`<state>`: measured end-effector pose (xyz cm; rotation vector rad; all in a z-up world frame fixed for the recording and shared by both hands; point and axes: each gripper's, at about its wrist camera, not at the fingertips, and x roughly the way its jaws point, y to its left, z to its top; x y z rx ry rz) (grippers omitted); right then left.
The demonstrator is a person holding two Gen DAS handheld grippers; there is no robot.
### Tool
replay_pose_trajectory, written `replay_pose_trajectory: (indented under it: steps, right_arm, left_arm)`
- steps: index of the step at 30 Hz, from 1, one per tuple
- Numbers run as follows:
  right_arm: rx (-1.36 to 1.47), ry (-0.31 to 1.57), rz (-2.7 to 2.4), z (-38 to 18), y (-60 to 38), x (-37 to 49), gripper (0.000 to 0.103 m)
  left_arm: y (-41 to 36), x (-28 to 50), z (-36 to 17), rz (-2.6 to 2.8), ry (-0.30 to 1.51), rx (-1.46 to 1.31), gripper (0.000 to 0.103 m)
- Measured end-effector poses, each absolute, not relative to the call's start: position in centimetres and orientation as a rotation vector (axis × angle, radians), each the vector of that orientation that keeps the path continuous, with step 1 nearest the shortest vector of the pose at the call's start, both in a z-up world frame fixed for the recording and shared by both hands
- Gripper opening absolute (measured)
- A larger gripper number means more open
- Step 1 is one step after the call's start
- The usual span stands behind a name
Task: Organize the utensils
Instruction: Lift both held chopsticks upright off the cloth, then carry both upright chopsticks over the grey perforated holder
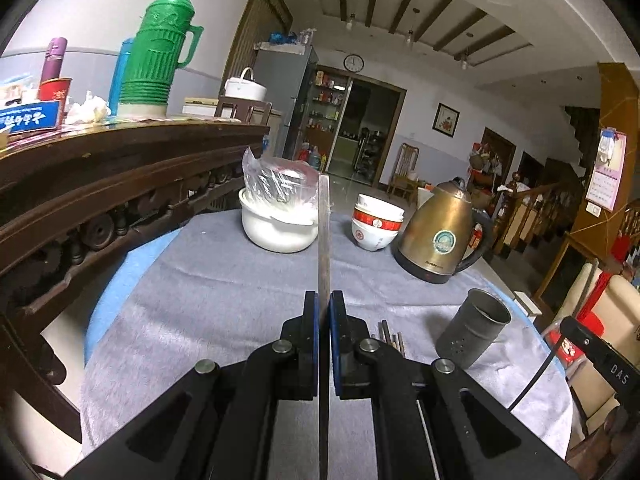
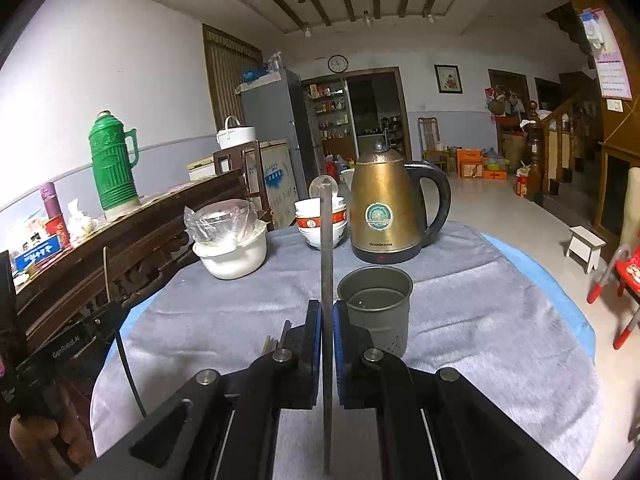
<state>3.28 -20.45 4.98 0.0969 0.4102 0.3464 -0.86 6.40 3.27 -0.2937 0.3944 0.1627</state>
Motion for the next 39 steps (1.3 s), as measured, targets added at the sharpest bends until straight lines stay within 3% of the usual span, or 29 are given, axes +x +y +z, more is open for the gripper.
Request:
replay_pose_trajectory:
  steps: [10, 18, 39]
  right_arm:
    - [0.101, 0.405, 0.331, 5.0, -20.9, 1.7, 0.006]
    - [0.110, 0.406, 0.312, 5.0, -21.4, 1.6, 0.006]
    - [0.113, 0.406, 0.330, 4.9, -21.5, 0.0, 0.006]
  left_arm:
    - [5.2, 2.8, 4.4, 0.215, 0.277, -0.224, 0.005]
    - [4.1, 5.6, 2.4, 0.250, 0.268, -0.158, 0.005]
    - [4.4, -4.8, 2.6, 0.190, 0.271, -0.236, 0.007]
